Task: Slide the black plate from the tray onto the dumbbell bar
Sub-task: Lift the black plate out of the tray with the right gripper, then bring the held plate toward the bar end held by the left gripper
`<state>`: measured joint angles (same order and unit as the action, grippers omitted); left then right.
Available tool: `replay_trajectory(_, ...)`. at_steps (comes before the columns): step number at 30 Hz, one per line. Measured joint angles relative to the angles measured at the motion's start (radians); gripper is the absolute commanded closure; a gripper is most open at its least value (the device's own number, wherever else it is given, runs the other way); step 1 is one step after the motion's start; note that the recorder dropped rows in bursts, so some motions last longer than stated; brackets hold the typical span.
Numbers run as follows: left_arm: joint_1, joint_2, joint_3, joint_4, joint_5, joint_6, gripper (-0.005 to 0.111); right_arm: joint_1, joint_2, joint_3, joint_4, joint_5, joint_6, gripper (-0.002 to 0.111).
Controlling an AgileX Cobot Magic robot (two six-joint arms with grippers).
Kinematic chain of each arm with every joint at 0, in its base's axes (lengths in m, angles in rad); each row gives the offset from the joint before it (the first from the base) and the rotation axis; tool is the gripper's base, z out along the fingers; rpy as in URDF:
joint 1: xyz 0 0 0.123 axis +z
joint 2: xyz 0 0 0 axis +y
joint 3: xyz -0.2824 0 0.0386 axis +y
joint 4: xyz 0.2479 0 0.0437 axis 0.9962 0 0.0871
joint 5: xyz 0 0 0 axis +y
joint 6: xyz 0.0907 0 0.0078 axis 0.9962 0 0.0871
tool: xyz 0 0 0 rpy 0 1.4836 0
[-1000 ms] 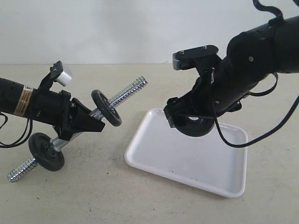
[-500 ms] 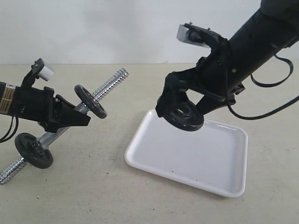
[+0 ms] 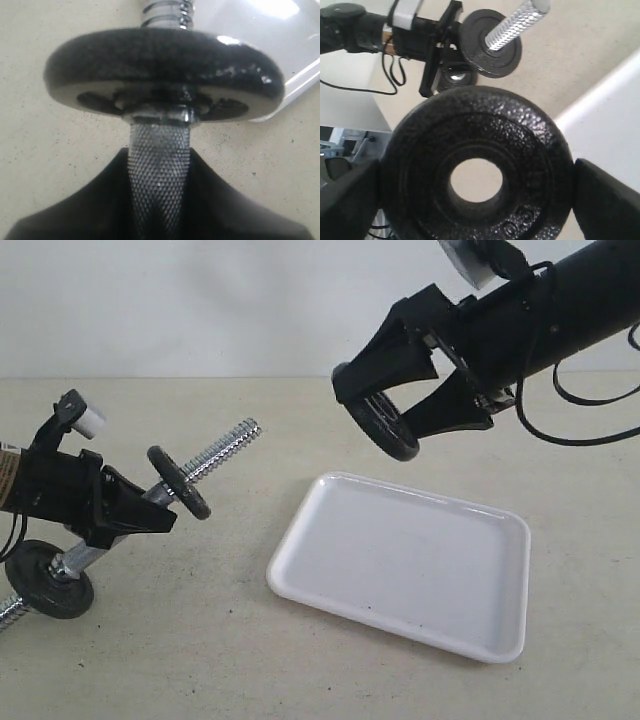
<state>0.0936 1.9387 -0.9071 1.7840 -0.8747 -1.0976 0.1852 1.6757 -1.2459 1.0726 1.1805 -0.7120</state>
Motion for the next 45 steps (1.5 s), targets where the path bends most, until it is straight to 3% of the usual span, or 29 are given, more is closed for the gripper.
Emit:
replay_trajectory(11, -0.002, 0.0, 0.002, 0.0, 0.0, 0.0, 0.102, -0.002, 0.196, -0.105, 0.106, 0.018, -0.019, 0.107)
replay_trajectory(18, -0.101, 0.0, 0.002, -0.01, 0.006, 0.068, 0.102, -0.004, 0.252, -0.246, 0.126, 0.016, 0.022, 0.107)
replay_trajectory(29, -0.141, -0.079, 0.008, -0.1, 0.118, 0.095, 0.102, -0.004, 0.28, -0.255, 0.077, 0.021, 0.077, 0.107)
replay_trajectory(38, -0.221, -0.086, 0.008, -0.104, 0.108, 0.118, 0.102, -0.004, 0.282, -0.255, 0.077, 0.019, 0.077, 0.107)
replay_trajectory(45, -0.229, -0.086, 0.008, -0.127, 0.116, 0.122, 0.102, -0.004, 0.285, -0.255, 0.077, 0.019, 0.077, 0.107)
